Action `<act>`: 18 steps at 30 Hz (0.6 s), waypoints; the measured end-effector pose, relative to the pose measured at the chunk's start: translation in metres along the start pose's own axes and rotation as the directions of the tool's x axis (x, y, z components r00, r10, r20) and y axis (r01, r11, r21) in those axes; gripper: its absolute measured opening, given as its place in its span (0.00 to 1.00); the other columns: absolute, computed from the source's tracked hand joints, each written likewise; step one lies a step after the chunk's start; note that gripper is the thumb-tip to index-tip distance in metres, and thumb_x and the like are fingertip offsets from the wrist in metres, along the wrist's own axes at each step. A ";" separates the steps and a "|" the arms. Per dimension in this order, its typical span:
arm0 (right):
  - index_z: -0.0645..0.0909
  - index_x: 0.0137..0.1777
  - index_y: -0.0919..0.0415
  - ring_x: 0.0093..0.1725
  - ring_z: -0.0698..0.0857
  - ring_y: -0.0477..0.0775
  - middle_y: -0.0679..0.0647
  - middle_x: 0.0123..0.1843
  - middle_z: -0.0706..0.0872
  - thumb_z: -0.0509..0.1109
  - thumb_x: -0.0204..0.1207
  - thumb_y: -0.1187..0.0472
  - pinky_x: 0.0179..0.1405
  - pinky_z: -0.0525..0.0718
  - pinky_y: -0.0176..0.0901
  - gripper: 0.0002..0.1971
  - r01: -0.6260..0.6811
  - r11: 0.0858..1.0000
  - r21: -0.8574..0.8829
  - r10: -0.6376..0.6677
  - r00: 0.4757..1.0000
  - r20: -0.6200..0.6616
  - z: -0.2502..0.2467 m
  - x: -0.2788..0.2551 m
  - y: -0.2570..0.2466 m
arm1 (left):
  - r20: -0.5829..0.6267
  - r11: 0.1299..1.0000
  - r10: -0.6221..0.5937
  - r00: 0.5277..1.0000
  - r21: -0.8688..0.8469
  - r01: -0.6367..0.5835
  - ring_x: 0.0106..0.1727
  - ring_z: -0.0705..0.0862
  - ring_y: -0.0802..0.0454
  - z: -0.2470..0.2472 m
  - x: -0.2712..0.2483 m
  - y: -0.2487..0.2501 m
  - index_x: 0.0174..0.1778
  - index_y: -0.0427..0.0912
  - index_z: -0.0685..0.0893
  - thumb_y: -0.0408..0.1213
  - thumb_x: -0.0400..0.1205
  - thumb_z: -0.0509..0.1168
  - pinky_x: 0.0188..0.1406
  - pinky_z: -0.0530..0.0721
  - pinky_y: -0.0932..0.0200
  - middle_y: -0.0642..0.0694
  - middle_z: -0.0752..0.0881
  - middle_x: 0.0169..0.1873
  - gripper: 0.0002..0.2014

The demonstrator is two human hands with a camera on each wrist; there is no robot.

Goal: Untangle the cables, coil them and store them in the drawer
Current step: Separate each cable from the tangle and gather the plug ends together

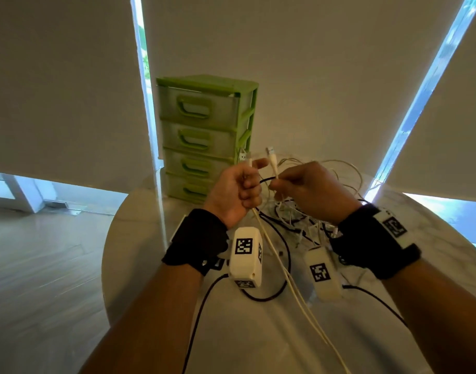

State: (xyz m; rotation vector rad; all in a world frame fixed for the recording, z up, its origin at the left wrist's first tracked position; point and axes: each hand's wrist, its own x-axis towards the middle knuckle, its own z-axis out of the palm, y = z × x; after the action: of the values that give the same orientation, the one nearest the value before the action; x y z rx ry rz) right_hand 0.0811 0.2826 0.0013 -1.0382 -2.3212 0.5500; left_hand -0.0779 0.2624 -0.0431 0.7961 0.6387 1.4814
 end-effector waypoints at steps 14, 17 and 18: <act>0.82 0.36 0.51 0.25 0.78 0.35 0.47 0.31 0.83 0.64 0.82 0.50 0.28 0.72 0.28 0.14 0.024 1.000 0.005 -0.025 0.997 0.076 0.020 0.013 0.016 | -0.127 0.973 0.133 0.983 0.205 -0.106 0.21 0.65 0.61 0.007 0.005 -0.013 0.42 0.43 0.73 0.37 0.88 0.55 0.17 0.63 0.69 0.49 0.70 0.29 0.09; 0.82 0.36 0.52 0.30 0.79 0.40 0.46 0.32 0.83 0.66 0.81 0.48 0.33 0.73 0.35 0.14 -0.010 0.993 -0.115 0.036 0.972 0.231 0.014 0.010 0.020 | -0.203 0.977 0.210 0.956 0.076 -0.198 0.29 0.73 0.57 0.006 0.006 -0.006 0.41 0.44 0.73 0.40 0.89 0.52 0.26 0.74 0.63 0.50 0.78 0.28 0.12; 0.84 0.36 0.54 0.32 0.80 0.42 0.47 0.32 0.84 0.66 0.80 0.48 0.33 0.74 0.36 0.15 -0.029 0.988 -0.151 0.070 0.960 0.269 0.011 0.010 0.024 | -0.230 0.974 0.219 0.948 -0.008 -0.227 0.31 0.75 0.55 0.003 0.006 -0.001 0.39 0.45 0.73 0.41 0.90 0.51 0.31 0.79 0.59 0.51 0.78 0.26 0.13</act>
State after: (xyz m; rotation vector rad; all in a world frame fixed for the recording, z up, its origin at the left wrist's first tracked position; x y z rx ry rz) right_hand 0.0824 0.3036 -0.0179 -1.1531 -2.6171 0.5824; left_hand -0.0748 0.2683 -0.0415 0.6935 0.7098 1.8047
